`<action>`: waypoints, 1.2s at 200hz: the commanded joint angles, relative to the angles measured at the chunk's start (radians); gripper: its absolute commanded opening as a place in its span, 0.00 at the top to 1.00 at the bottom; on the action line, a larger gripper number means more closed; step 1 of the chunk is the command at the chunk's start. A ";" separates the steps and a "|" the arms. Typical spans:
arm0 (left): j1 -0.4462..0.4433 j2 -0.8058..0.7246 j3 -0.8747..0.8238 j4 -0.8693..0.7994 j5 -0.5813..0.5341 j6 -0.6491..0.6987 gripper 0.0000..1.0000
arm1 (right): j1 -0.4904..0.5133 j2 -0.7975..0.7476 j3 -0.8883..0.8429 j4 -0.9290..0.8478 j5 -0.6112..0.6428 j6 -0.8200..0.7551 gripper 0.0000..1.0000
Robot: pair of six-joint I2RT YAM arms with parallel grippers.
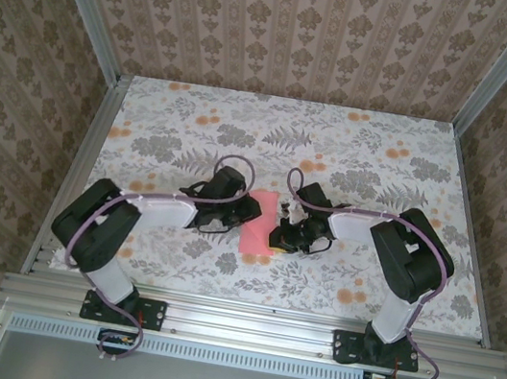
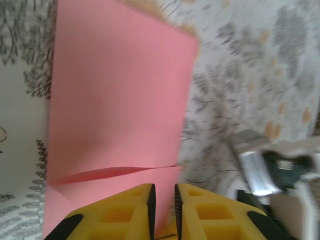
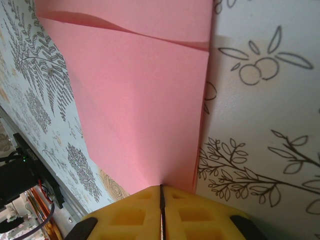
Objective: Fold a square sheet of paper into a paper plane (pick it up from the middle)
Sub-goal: Fold the triangle a second time at the center of the table.
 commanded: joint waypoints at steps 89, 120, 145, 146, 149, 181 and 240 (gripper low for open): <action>-0.011 0.117 -0.039 0.034 -0.007 -0.057 0.83 | 0.028 -0.085 0.057 -0.091 0.059 0.025 0.88; -0.011 0.095 -0.034 0.017 -0.010 -0.047 0.82 | 0.042 -0.056 0.089 -0.053 0.027 0.055 0.88; -0.011 0.094 -0.025 0.010 -0.010 -0.051 0.83 | 0.063 -0.008 0.114 -0.035 0.023 0.069 0.88; -0.011 0.095 -0.025 0.010 -0.010 -0.050 0.82 | 0.063 -0.006 0.114 -0.034 0.024 0.070 0.88; -0.011 0.094 -0.024 0.011 -0.010 -0.051 0.82 | 0.064 -0.003 0.116 -0.033 0.024 0.071 0.88; -0.012 0.089 -0.027 0.013 -0.011 -0.056 0.82 | 0.068 0.052 0.141 -0.020 0.026 0.080 0.88; -0.012 0.085 -0.025 0.007 -0.007 -0.052 0.82 | 0.077 0.097 0.173 -0.086 0.086 0.057 0.89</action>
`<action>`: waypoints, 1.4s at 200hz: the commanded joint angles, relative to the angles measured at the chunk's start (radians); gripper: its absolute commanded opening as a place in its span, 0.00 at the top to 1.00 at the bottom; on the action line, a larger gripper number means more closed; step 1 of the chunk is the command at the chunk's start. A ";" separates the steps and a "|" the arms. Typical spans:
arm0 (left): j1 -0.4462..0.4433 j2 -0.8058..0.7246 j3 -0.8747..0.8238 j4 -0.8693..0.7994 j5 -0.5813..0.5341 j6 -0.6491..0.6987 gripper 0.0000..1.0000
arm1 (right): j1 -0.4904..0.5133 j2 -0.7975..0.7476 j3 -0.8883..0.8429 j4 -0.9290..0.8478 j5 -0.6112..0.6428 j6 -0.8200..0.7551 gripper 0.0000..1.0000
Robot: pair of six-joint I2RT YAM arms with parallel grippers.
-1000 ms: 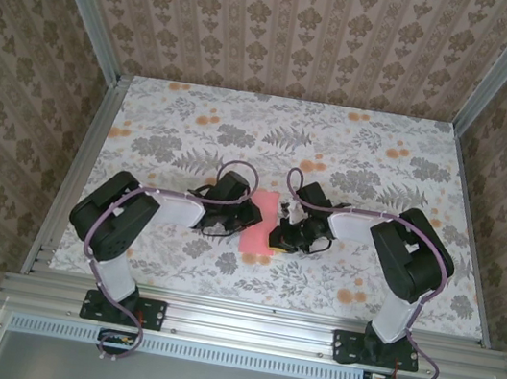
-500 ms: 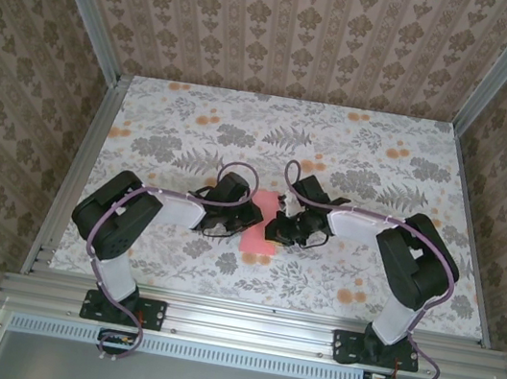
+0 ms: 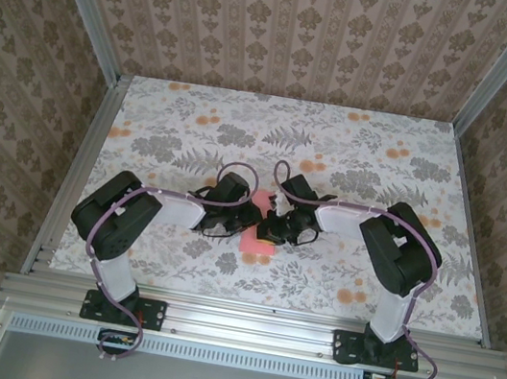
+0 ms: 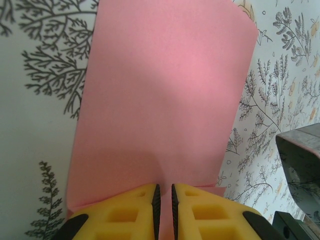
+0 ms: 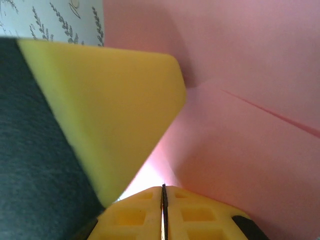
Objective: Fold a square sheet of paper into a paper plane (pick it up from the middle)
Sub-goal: Fold the triangle a second time at the center of the table.
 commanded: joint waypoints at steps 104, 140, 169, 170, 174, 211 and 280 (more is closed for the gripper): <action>0.007 -0.026 -0.053 -0.097 -0.033 -0.006 0.83 | 0.004 -0.013 -0.120 -0.100 -0.004 -0.049 0.89; 0.010 -0.017 -0.052 -0.098 -0.031 -0.006 0.83 | -0.009 -0.031 -0.154 -0.059 -0.035 -0.029 0.88; 0.010 -0.009 -0.051 -0.099 -0.030 -0.006 0.83 | -0.022 -0.047 -0.178 -0.034 -0.049 -0.012 0.86; 0.010 -0.009 -0.052 -0.099 -0.029 -0.006 0.83 | -0.022 -0.049 -0.179 -0.034 -0.049 -0.012 0.86; 0.010 -0.008 -0.051 -0.099 -0.030 -0.006 0.83 | -0.025 -0.053 -0.182 -0.034 -0.051 -0.010 0.86; 0.009 0.001 -0.050 -0.099 -0.026 -0.004 0.83 | -0.042 -0.079 -0.202 -0.063 -0.035 -0.023 0.86; 0.009 0.000 -0.042 -0.106 -0.024 0.000 0.83 | -0.046 -0.156 -0.274 -0.157 0.063 -0.085 0.87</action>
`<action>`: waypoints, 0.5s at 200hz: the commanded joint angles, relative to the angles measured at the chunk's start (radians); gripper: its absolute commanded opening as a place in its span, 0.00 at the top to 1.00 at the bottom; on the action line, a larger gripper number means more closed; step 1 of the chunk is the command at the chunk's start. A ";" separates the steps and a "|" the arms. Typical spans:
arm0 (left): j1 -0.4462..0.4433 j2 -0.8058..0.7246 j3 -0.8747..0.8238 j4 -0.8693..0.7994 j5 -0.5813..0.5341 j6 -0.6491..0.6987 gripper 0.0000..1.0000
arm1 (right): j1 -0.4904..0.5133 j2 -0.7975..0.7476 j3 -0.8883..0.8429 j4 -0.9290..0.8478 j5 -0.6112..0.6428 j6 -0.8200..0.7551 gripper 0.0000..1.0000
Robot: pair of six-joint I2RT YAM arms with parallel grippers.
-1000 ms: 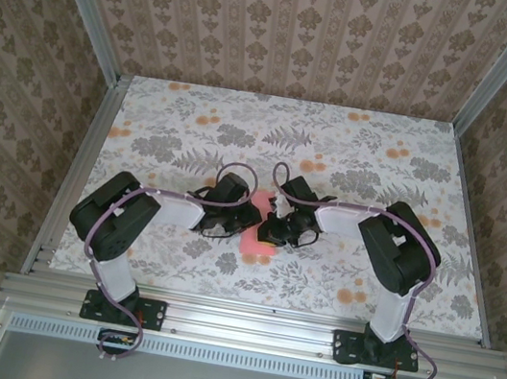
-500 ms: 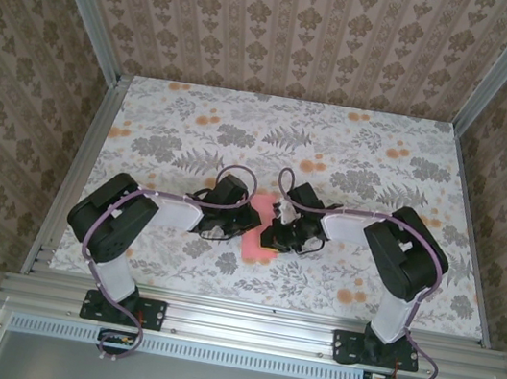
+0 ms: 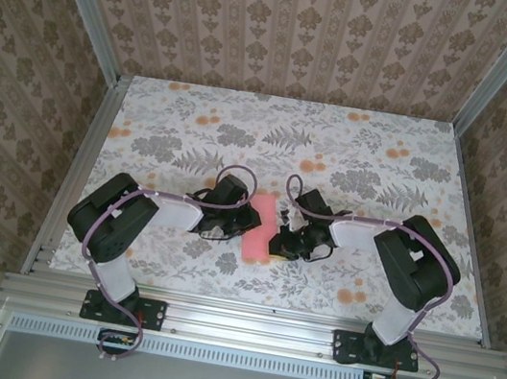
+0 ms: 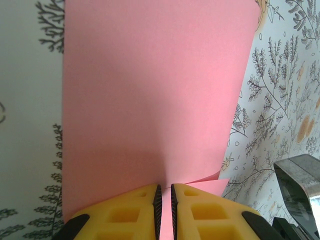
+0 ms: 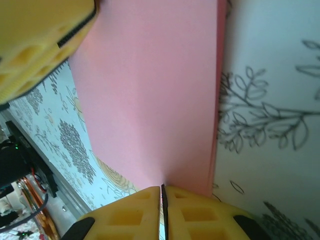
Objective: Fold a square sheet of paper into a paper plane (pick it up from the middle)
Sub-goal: Fold the triangle a second time at the center of the table.
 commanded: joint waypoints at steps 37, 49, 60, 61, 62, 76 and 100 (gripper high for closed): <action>0.011 0.022 0.006 -0.107 -0.040 0.023 0.82 | -0.006 -0.092 -0.057 -0.210 0.130 -0.038 0.86; 0.005 0.013 0.026 -0.135 -0.043 0.042 0.82 | -0.006 -0.126 -0.041 -0.210 0.145 -0.044 0.86; -0.001 0.000 0.047 -0.154 -0.045 0.063 0.82 | -0.006 -0.166 -0.028 -0.204 0.166 -0.045 0.86; -0.001 0.000 0.048 -0.156 -0.045 0.065 0.82 | -0.006 -0.171 -0.027 -0.203 0.169 -0.045 0.86; -0.002 -0.002 0.049 -0.158 -0.045 0.066 0.82 | -0.006 -0.173 -0.027 -0.202 0.172 -0.045 0.86; -0.011 -0.027 0.076 -0.186 -0.053 0.095 0.80 | -0.007 -0.232 -0.016 -0.198 0.255 -0.040 0.83; -0.021 -0.075 0.117 -0.232 -0.058 0.138 0.76 | -0.023 -0.291 -0.027 -0.127 0.310 -0.030 0.76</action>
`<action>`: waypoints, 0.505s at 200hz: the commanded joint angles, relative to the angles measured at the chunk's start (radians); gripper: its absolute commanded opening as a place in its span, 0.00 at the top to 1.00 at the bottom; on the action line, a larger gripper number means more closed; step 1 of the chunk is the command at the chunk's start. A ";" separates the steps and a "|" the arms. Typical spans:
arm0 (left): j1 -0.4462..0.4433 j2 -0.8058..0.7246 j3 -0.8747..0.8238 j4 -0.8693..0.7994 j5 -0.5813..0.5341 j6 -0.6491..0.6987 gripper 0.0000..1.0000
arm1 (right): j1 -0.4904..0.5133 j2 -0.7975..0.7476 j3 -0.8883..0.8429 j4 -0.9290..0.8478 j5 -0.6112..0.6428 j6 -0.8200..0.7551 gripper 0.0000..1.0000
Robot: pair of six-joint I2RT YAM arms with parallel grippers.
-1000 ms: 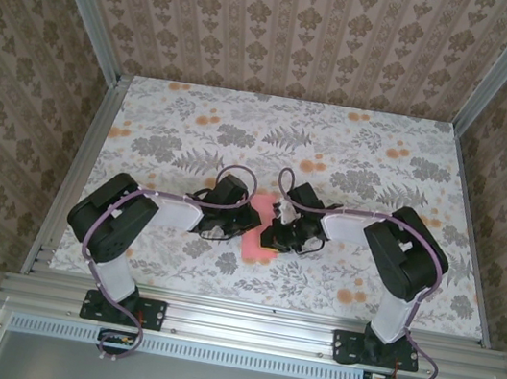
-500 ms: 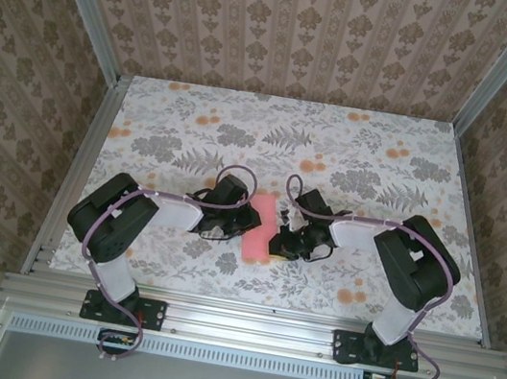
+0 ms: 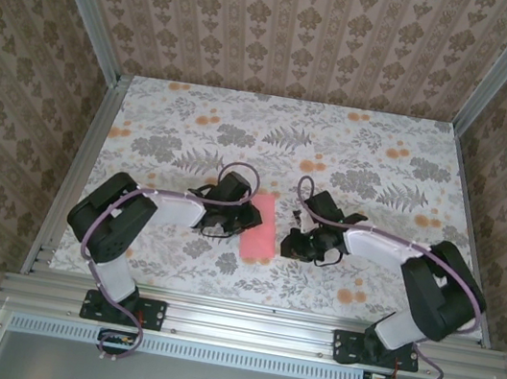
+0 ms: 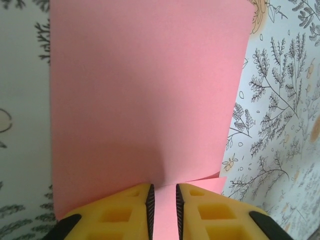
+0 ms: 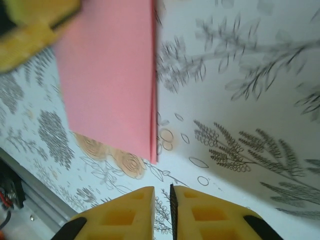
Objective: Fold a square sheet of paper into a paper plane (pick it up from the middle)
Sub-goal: Fold the triangle a second time at the center of the table.
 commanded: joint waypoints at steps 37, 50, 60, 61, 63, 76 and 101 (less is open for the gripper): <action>-0.016 -0.163 0.054 -0.170 -0.082 0.105 0.73 | -0.026 0.032 0.041 0.134 0.017 0.013 0.64; -0.010 -0.195 0.046 -0.231 -0.119 0.105 0.72 | -0.026 0.075 0.062 0.154 -0.008 0.014 0.62; -0.004 -0.211 0.035 -0.250 -0.122 0.102 0.71 | -0.026 0.096 0.071 0.175 -0.024 0.015 0.61; -0.004 -0.213 0.032 -0.251 -0.122 0.102 0.71 | -0.026 0.099 0.072 0.178 -0.027 0.015 0.61; -0.004 -0.214 0.031 -0.252 -0.121 0.102 0.71 | -0.026 0.101 0.073 0.183 -0.030 0.014 0.61; -0.003 -0.222 0.014 -0.247 -0.108 0.102 0.71 | -0.025 0.124 0.079 0.208 -0.049 0.013 0.60; -0.005 -0.209 0.001 -0.213 -0.075 0.106 0.72 | -0.025 0.171 0.109 0.202 -0.054 -0.004 0.59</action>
